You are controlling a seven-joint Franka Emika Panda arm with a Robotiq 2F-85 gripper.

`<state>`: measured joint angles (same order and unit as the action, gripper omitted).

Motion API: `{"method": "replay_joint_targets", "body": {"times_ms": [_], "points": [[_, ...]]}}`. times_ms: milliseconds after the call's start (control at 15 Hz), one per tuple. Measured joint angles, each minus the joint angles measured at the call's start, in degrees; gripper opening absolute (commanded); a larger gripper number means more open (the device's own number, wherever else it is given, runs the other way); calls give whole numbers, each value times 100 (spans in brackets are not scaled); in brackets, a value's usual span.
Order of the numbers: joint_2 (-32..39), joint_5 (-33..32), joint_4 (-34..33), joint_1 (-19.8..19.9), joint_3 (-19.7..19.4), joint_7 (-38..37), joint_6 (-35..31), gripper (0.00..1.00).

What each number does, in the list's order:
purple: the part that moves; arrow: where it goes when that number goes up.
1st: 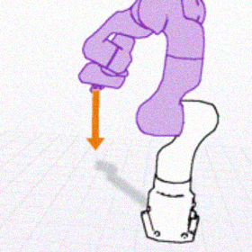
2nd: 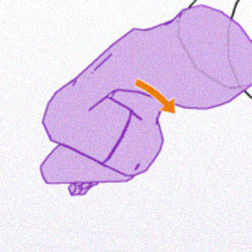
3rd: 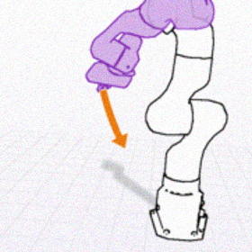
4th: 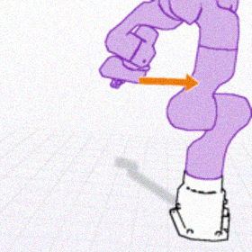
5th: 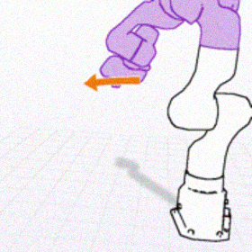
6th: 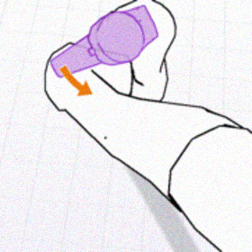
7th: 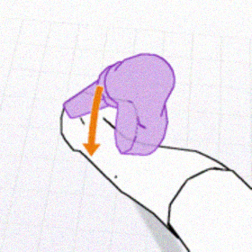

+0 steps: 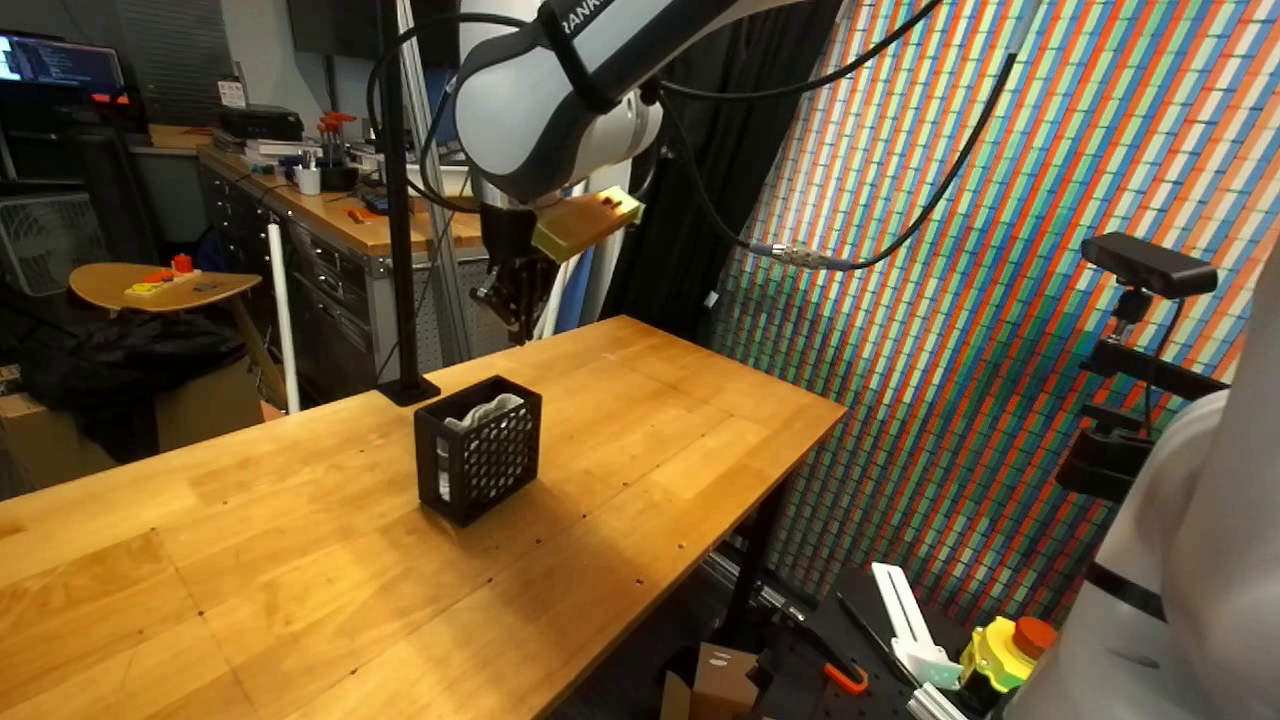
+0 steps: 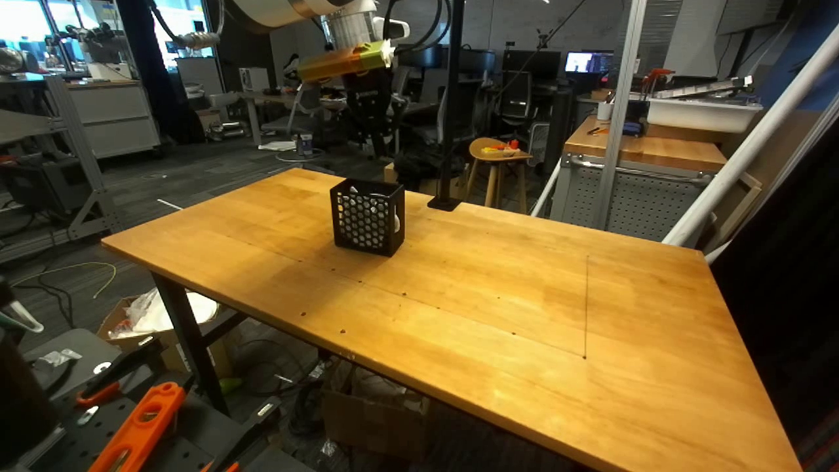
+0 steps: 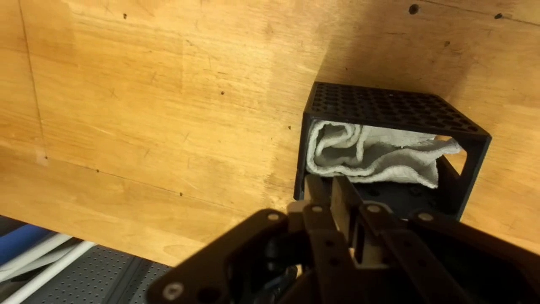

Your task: Put the white towel in the black box

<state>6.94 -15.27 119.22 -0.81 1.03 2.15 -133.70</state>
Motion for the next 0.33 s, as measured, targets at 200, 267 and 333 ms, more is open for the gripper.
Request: {"method": "replay_joint_targets", "body": {"times_ms": [200, 267, 333], "points": [[-74, -1, 60, 0, 0, -35, 0, 15], [-76, -1, 67, 0, 0, -42, 0, 15], [-76, -1, 72, 0, 0, -46, 0, 15]]}}
